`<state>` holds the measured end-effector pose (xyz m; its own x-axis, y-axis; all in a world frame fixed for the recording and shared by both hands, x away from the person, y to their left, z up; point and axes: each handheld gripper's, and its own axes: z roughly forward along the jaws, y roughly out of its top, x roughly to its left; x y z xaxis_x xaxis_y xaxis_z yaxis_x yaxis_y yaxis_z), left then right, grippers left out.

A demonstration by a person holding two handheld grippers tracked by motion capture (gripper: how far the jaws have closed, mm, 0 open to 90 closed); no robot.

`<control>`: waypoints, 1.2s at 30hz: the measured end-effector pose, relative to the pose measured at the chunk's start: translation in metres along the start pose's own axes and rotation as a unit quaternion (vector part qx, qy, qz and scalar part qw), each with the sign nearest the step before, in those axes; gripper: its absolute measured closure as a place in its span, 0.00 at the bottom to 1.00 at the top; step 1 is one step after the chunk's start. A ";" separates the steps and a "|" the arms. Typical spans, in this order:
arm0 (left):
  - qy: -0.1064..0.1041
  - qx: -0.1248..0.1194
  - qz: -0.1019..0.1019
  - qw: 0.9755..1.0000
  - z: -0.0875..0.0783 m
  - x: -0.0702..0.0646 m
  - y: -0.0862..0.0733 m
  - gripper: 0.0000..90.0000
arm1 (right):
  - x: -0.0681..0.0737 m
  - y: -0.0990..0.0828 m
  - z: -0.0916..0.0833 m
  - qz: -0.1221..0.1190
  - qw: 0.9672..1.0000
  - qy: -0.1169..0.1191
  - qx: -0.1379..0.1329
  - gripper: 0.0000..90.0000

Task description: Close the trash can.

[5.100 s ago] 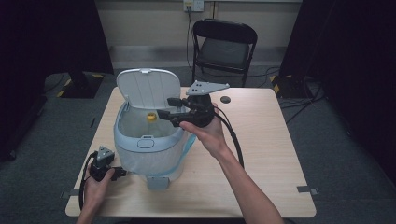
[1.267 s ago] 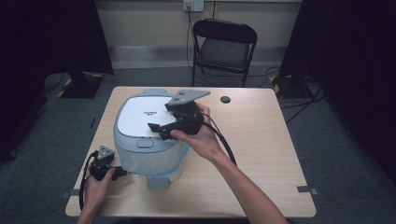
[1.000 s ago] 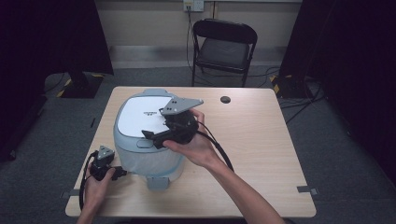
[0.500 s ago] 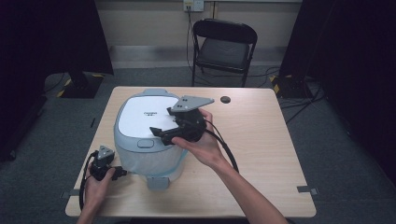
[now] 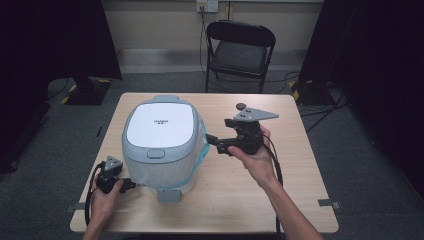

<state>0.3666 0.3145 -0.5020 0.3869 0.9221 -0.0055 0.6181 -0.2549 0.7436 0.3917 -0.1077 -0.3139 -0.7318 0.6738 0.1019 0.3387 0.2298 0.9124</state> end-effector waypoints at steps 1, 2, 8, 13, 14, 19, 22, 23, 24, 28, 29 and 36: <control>0.000 0.000 0.000 1.000 0.000 0.000 0.000 0.20 | -0.004 -0.006 -0.002 0.006 1.000 -0.007 0.003 0.19; 0.000 0.000 0.000 1.000 0.000 0.000 0.000 0.20 | -0.009 -0.012 -0.005 0.014 1.000 -0.010 0.004 0.19; 0.000 0.000 0.000 1.000 0.000 0.000 0.000 0.20 | -0.036 -0.059 -0.013 0.047 0.997 -0.050 0.037 0.18; 0.001 0.000 0.000 1.000 0.000 0.000 0.000 0.20 | -0.062 -0.101 -0.017 0.069 0.991 -0.088 0.077 0.20; 0.001 0.000 -0.001 1.000 0.000 0.000 0.000 0.20 | -0.067 -0.109 -0.018 0.070 0.989 -0.100 0.086 0.20; 0.002 0.000 -0.001 1.000 0.000 0.000 0.000 0.20 | -0.088 -0.147 -0.021 0.092 0.979 -0.139 0.120 0.22; 0.002 0.002 0.000 1.000 0.000 0.000 0.000 0.20 | -0.094 -0.166 -0.020 0.092 0.971 -0.164 0.150 0.22; 0.002 0.001 -0.001 1.000 0.000 0.000 0.000 0.20 | -0.098 -0.178 -0.020 0.099 0.966 -0.172 0.166 0.22; 0.002 0.001 -0.001 1.000 0.000 0.000 0.000 0.20 | -0.098 -0.178 -0.020 0.099 0.966 -0.172 0.166 0.22; 0.002 0.002 -0.001 1.000 0.000 0.000 0.000 0.20 | -0.100 -0.194 -0.020 0.094 0.962 -0.194 0.167 0.22; 0.003 0.001 -0.002 1.000 0.000 -0.001 0.000 0.20 | -0.100 -0.195 -0.020 0.095 0.962 -0.196 0.167 0.22; 0.002 0.001 -0.001 1.000 0.000 0.000 0.000 0.20 | -0.095 -0.201 -0.019 0.070 0.964 -0.210 0.149 0.21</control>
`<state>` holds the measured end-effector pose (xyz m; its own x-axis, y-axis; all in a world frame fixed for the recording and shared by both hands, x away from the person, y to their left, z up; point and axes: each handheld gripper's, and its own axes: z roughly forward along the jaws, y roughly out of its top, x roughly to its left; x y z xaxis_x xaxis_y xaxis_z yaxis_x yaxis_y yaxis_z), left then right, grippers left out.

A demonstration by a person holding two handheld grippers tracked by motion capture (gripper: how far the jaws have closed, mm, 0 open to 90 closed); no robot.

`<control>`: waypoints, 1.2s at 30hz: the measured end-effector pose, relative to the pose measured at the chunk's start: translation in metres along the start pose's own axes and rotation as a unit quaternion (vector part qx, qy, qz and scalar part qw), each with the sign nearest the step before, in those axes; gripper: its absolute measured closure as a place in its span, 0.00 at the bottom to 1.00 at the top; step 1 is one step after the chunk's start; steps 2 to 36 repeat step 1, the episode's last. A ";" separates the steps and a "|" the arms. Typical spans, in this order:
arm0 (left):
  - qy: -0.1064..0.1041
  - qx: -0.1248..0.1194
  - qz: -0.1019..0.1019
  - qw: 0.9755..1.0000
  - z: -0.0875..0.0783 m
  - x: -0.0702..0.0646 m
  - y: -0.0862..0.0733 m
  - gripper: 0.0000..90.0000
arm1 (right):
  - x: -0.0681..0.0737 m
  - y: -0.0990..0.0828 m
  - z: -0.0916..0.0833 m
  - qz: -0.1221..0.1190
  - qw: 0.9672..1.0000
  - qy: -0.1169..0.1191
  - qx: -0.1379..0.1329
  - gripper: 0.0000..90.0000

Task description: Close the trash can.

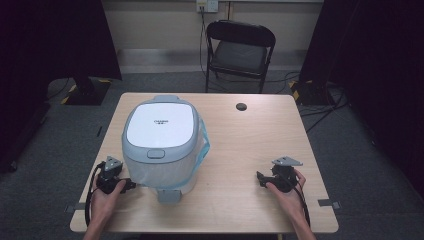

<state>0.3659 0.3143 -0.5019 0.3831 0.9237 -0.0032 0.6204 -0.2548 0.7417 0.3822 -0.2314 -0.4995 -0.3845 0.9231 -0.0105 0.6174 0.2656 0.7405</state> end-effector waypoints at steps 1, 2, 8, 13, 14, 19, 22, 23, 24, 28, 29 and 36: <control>-0.002 0.000 0.000 1.000 0.000 0.000 0.000 0.20 | 0.000 0.000 0.000 0.000 1.000 0.000 0.000 0.21; -0.002 0.000 0.000 1.000 0.000 0.000 0.000 0.20 | 0.000 0.000 0.000 0.000 1.000 0.000 0.000 0.21; -0.002 0.000 0.000 1.000 0.000 0.000 0.000 0.20 | 0.000 0.000 0.000 0.000 1.000 0.000 0.000 0.21; -0.002 0.000 0.000 1.000 0.000 0.000 0.000 0.20 | 0.000 0.000 0.000 0.000 1.000 0.000 0.000 0.21; -0.002 0.000 0.000 1.000 0.000 0.000 0.000 0.20 | 0.000 0.000 0.000 0.000 1.000 0.000 0.000 0.21; -0.002 0.000 0.000 1.000 0.000 0.000 0.000 0.20 | 0.000 0.000 0.000 0.000 1.000 0.000 0.000 0.21; -0.002 0.000 0.000 1.000 0.000 0.000 0.000 0.20 | 0.000 0.000 0.000 0.000 1.000 0.000 0.000 0.21; -0.002 0.000 0.000 1.000 0.000 0.000 0.000 0.20 | 0.000 0.000 0.000 0.000 1.000 0.000 0.000 0.21; -0.002 0.000 0.000 1.000 0.000 0.000 0.000 0.20 | 0.000 0.000 0.000 0.000 1.000 0.000 0.000 0.21; -0.002 0.000 0.000 1.000 0.000 0.000 0.000 0.20 | 0.000 0.000 0.000 0.000 1.000 0.000 0.000 0.21; -0.002 0.000 0.000 1.000 0.000 0.000 0.000 0.20 | 0.000 0.000 0.000 0.000 1.000 0.000 0.000 0.21; -0.002 0.000 0.000 1.000 0.000 0.000 0.000 0.20 | 0.000 0.000 0.000 0.000 1.000 0.000 0.000 0.21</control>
